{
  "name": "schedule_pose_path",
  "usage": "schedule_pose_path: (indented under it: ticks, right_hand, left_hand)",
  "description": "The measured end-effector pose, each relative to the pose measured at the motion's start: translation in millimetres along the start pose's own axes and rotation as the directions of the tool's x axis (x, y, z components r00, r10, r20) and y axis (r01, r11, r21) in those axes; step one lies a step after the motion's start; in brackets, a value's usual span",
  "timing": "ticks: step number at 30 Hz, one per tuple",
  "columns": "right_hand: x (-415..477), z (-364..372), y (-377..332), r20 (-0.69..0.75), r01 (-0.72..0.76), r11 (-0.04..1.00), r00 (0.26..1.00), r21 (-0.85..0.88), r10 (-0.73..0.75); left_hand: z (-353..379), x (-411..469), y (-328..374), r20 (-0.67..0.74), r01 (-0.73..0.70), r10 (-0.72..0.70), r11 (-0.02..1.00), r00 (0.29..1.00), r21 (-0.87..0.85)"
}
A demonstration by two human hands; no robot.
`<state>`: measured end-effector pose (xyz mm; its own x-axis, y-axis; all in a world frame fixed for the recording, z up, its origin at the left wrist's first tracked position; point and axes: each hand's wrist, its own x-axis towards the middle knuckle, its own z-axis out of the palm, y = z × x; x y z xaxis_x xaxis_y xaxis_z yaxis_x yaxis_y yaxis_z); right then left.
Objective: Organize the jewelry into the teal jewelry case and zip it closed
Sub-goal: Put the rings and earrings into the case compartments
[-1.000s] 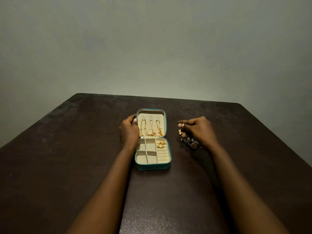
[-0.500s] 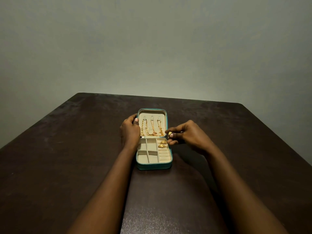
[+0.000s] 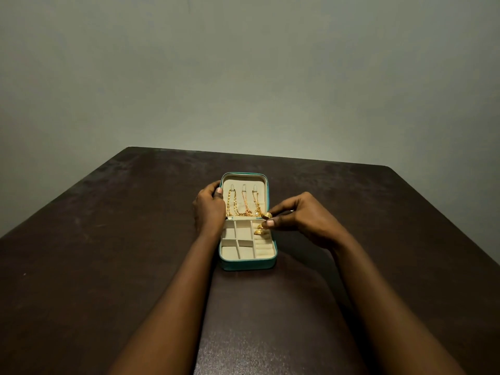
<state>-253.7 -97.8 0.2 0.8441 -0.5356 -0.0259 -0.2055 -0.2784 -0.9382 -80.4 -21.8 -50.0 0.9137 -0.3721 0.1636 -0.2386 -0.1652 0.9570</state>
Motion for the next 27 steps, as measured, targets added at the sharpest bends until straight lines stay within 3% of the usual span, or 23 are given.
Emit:
schedule_pose_path:
  ticks: [5,12,27]
  right_hand:
    - [-1.6,-0.6,-1.6,-0.047,0.057,0.998,0.997,0.032,-0.056]
    - [1.4,-0.9,2.3,0.007,0.082,0.997,0.997,-0.009,-0.082]
    - [2.9,0.9,3.6,-0.015,0.130,0.971,0.991,-0.199,-0.136]
  left_hand:
    - [0.2,-0.4,0.6,-0.007,0.007,-0.007,1.000,1.000,0.005]
    - [-0.1,-1.3,1.2,-0.003,0.006,-0.006,1.000,1.000,0.006]
    - [-1.6,-1.5,0.9,-0.004,-0.020,0.020,1.000,1.000,0.009]
